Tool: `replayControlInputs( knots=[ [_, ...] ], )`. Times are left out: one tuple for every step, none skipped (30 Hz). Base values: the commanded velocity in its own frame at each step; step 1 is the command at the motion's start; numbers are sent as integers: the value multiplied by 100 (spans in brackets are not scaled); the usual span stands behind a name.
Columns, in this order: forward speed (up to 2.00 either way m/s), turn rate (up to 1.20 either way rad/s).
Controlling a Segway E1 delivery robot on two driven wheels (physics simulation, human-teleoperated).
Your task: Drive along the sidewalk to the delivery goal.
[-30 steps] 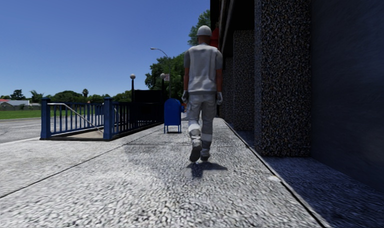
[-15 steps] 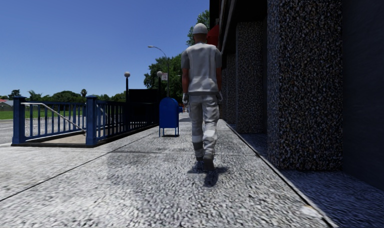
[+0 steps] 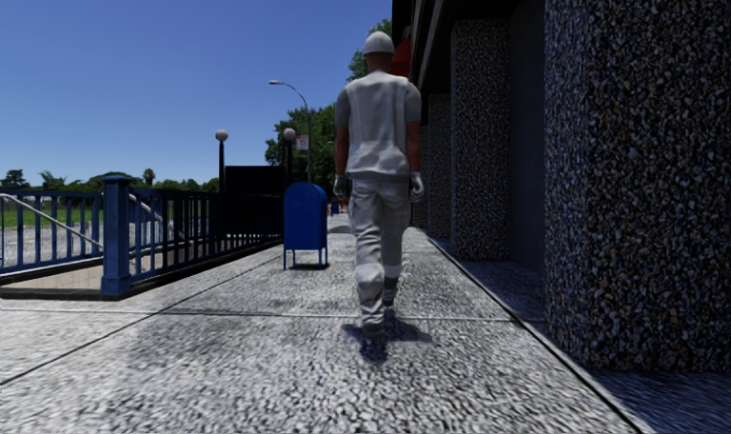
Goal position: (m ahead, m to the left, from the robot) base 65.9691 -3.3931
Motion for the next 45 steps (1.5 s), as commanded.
replayControlInputs(
  knots=[
    [147,0],
    [147,0],
    [147,0],
    [146,0],
    [146,0],
    [146,0],
    [146,0],
    [146,0],
    [146,0],
    [146,0],
    [146,0],
    [146,0],
    [146,0],
    [137,0],
    [137,0],
    [120,0],
    [112,0],
    [110,-5],
    [110,-5],
    [110,-18],
    [110,-22],
    [110,-24],
    [110,-24],
    [110,-27],
    [110,-30],
    [110,-30],
    [110,-31],
    [110,-31],
    [110,-31],
    [110,-31],
    [110,-25],
    [110,-4],
    [110,0],
    [110,0],
    [110,0],
    [110,0],
    [110,0],
    [110,0],
    [110,0],
    [110,0],
    [110,-46],
    [110,-42],
    [110,-42],
    [110,-20],
    [110,0]
  ],
)
